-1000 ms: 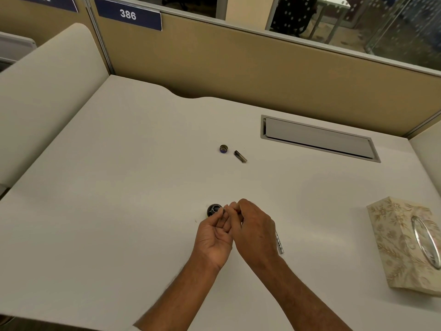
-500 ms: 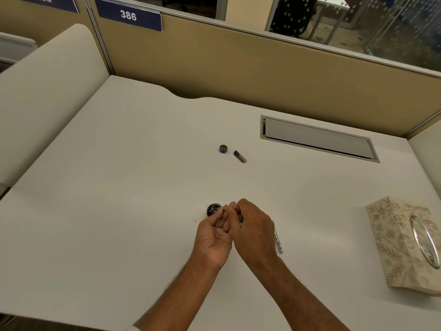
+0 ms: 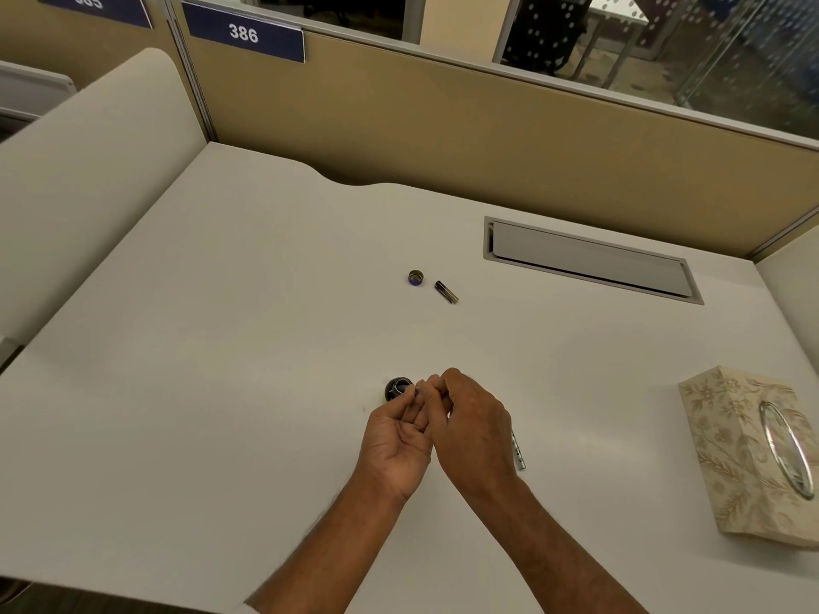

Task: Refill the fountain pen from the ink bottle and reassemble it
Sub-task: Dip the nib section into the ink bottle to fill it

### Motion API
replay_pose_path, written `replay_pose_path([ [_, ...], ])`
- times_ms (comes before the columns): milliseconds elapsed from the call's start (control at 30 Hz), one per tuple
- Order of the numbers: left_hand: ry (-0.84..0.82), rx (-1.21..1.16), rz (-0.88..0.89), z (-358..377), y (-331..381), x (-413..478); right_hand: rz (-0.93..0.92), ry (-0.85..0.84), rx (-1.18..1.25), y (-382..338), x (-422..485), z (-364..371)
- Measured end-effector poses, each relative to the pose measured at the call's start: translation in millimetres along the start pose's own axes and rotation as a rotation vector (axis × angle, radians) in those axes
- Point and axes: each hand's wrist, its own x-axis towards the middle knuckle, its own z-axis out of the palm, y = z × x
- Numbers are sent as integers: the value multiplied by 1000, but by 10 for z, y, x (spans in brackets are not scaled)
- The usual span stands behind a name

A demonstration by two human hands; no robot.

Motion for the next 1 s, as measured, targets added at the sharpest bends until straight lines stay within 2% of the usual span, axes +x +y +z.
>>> replay_pose_path([
  [267,-50,93,-4,39,22,-82,3,-9,3,-23,-24,-82],
  [700,-53,196,-33,-42,0,-127,110,-46,65,-57,-217,-258],
  [833,-15,286,-2,-113,-17,-100,191,-51,86,-13,-335,-233],
  [1000,51,429,90,-137,-37,-157,369,-64,248,28,-469,-216],
])
